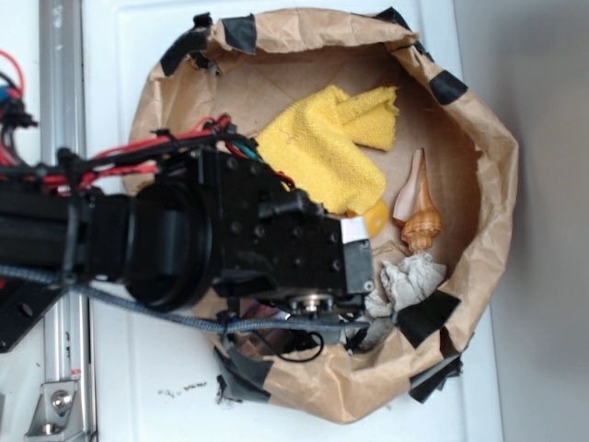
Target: Grab the wood chip.
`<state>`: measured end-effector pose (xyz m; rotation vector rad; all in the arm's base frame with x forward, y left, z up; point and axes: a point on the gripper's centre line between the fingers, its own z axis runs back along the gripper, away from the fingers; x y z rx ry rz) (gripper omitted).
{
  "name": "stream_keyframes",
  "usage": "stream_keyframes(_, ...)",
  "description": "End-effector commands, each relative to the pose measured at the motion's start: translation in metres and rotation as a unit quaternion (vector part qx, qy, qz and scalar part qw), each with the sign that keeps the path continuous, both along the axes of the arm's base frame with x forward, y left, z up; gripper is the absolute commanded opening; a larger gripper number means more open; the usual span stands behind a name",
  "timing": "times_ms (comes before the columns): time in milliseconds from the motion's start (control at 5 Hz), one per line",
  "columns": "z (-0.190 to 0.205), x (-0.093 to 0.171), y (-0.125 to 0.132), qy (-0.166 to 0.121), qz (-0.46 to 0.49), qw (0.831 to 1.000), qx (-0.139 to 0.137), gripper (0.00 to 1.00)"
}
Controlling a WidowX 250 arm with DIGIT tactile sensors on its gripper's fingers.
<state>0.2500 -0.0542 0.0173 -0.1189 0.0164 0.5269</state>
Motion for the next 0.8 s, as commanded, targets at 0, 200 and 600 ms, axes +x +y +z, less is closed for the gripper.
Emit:
stream_keyframes(0,0.082,0.005,0.06,-0.069,-0.08,0.99,0.091,0.0)
stream_keyframes(200,0.111,0.013,0.083,-0.065,-0.088,0.991,0.074,0.0)
stream_keyframes(600,0.117,0.021,0.079,-0.054,-0.101,0.989,0.096,0.0)
